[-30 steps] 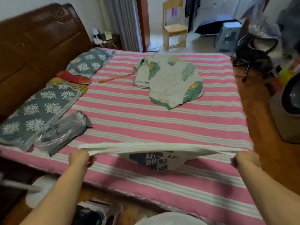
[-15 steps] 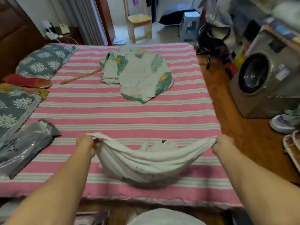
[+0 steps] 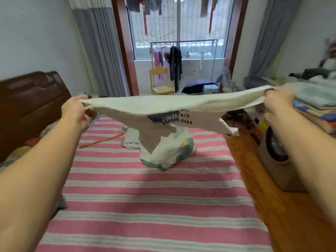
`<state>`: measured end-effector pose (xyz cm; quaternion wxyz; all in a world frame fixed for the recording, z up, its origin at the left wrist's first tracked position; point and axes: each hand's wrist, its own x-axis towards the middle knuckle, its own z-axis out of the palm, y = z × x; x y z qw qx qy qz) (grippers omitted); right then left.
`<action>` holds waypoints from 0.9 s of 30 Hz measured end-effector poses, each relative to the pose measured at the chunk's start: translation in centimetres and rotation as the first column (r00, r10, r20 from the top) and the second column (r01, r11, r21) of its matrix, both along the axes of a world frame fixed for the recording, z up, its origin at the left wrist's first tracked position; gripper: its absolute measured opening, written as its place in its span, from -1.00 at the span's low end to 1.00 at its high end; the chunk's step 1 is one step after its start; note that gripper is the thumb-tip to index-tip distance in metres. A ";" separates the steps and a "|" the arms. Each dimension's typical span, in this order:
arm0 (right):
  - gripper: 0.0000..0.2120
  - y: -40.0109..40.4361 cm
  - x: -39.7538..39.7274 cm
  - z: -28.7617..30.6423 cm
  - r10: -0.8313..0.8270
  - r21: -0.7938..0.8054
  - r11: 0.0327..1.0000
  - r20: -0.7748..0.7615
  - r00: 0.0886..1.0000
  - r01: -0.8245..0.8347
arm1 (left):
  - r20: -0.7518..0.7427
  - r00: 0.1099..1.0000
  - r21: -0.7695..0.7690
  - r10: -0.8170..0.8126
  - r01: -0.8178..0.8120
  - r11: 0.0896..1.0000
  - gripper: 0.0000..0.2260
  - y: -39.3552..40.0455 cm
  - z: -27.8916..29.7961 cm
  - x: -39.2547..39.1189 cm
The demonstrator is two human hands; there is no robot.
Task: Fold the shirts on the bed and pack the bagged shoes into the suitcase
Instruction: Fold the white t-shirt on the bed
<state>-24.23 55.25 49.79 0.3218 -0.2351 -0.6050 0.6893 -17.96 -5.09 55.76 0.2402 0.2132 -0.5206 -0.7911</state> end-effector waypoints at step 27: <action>-0.66 -5.1 36.9 -54.8 -0.040 0.041 0.999 0.981 0.190 -0.006 | 0.975 0.220 -0.209 0.031 0.862 0.462 -0.77 -0.3 -61.6 26.0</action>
